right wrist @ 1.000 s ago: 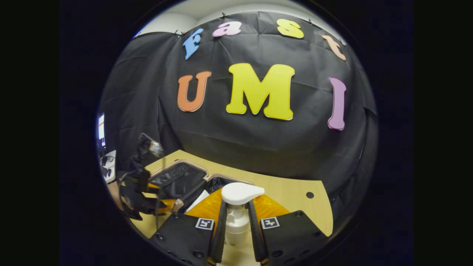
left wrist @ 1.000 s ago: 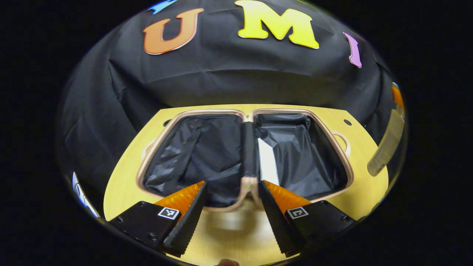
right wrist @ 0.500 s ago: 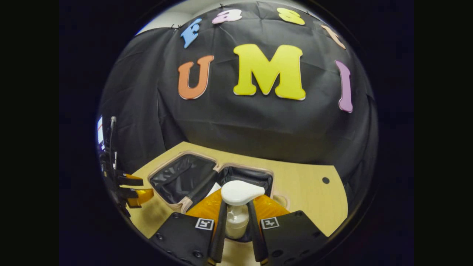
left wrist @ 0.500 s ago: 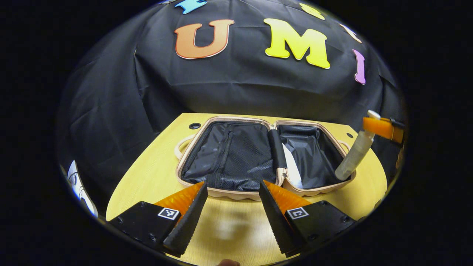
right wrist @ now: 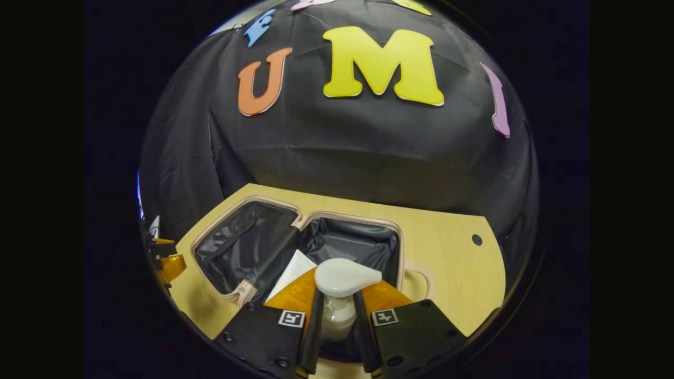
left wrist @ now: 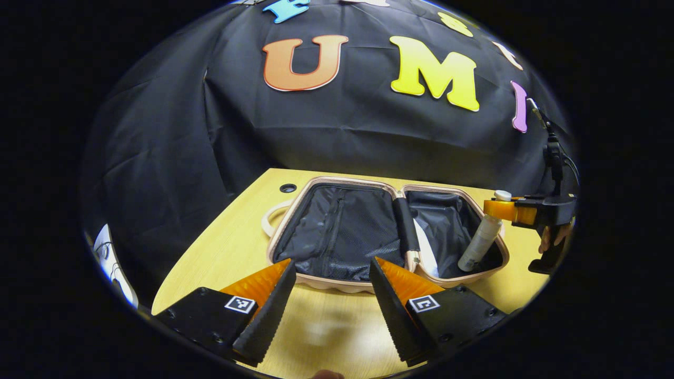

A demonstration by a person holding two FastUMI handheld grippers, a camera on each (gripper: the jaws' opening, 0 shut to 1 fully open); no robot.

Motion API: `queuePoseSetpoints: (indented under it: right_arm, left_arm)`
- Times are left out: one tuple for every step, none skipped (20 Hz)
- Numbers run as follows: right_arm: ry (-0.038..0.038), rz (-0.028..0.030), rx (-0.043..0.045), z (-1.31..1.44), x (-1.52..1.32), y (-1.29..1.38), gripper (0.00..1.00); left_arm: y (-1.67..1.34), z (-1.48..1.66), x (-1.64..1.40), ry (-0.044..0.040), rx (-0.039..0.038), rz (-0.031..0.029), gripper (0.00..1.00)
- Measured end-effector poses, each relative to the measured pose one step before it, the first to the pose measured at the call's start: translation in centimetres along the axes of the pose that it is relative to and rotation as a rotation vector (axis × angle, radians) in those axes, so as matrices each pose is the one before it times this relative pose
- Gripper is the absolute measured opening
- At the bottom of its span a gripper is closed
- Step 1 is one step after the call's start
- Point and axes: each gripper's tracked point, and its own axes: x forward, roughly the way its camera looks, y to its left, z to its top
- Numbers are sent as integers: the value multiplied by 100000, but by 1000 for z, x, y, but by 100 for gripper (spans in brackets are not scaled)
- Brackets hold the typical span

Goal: First open the suitcase, pack the skin care products into it, and then close the suitcase.

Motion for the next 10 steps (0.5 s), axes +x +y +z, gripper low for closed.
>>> queuePoseSetpoints:
  right_arm:
    - [1347,-147,-251,-129,888,189,29]
    - [1962,-442,-11,-294,883,251,29]
    - [1851,-635,-359,-276,883,161,29]
    - [-907,203,228,516,830,298,29]
    - [1514,-440,-1593,89,956,114,29]
    - [1300,-657,-1057,361,870,-141,27]
    - [2059,83,267,136,1092,219,29]
    - [2778,359,926,-136,1037,137,29]
    - [3254,-1072,1357,-365,1103,-263,29]
    - [5119,-366,2304,-764,899,-75,29]
  left_arm:
    - [677,-183,105,40,-866,1263,90]
    - [858,-147,13,188,-850,1599,90]
    - [791,-208,-12,481,-1315,1557,90]
    - [857,-157,-37,558,-1531,1579,90]
    - [482,-284,-104,196,-1727,1089,90]
    - [620,-274,-107,560,-1733,878,90]
    - [791,-235,-20,345,-1069,1226,90]
    - [671,-257,-69,169,-717,1507,90]
    - [528,-83,-6,87,-767,773,90]
    - [627,-120,-188,-176,-1105,892,90]
